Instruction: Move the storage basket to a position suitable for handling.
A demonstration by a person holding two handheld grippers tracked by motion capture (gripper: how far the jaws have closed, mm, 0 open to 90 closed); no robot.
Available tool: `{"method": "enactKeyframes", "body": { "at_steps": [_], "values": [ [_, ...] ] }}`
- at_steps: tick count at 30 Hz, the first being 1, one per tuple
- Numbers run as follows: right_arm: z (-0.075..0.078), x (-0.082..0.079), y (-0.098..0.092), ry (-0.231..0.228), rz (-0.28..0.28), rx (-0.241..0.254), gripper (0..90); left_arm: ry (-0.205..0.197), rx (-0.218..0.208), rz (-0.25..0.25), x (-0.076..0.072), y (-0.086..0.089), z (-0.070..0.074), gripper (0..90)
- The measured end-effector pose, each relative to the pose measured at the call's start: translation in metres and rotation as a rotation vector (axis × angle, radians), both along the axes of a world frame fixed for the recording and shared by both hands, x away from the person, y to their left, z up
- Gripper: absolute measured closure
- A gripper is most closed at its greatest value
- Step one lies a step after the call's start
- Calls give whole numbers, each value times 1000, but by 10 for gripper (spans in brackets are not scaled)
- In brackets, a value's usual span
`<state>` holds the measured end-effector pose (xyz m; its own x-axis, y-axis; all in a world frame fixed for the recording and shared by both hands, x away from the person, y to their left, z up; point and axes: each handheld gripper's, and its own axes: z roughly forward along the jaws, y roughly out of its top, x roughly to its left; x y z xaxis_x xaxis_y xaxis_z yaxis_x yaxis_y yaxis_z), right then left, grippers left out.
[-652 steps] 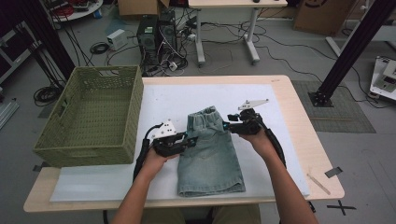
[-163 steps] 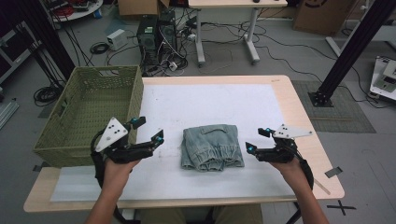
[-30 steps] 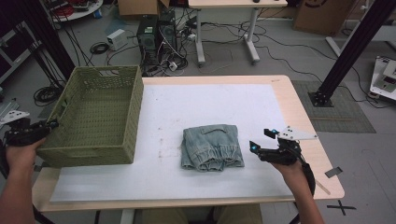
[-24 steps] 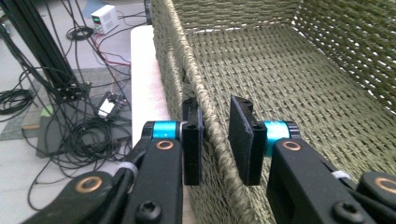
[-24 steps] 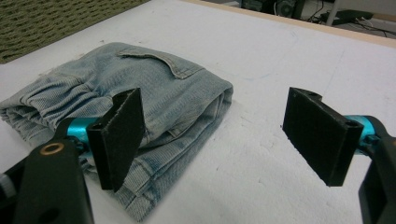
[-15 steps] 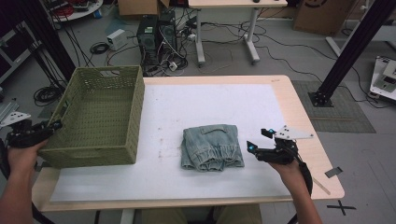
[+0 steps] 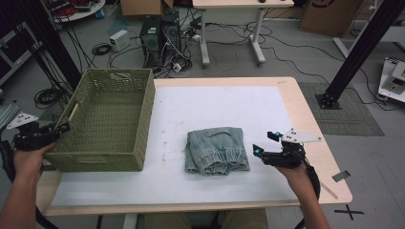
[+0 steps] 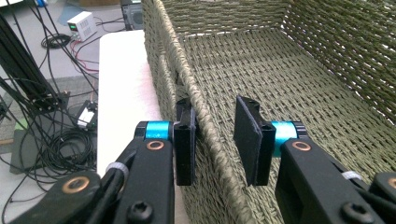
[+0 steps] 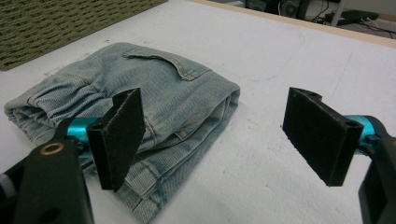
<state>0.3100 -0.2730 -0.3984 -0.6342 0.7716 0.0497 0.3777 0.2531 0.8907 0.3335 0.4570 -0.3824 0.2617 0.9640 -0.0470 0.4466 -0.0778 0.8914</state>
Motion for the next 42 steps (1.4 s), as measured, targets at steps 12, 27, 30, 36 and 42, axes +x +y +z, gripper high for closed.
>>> {"method": "enactKeyframes", "body": {
  "at_steps": [12, 27, 30, 36, 42],
  "values": [
    [0, 0, 0, 3, 8, 2, 213, 7, -31, -3, -3, -10, 0, 657],
    [-1, 6, -6, 6, 20, 11, 213, -132, -123, 121, -30, -3, 32, 277],
    [-2, 8, -8, 14, 24, 14, 213, -146, -116, 106, -33, -8, 38, 260],
    [-1, 11, -13, 12, 32, 11, 213, -181, -137, 40, -44, -33, 60, 247],
    [1, 11, -17, 11, 36, 15, 213, -212, -140, 1, -48, -60, 70, 234]
  ]
}}
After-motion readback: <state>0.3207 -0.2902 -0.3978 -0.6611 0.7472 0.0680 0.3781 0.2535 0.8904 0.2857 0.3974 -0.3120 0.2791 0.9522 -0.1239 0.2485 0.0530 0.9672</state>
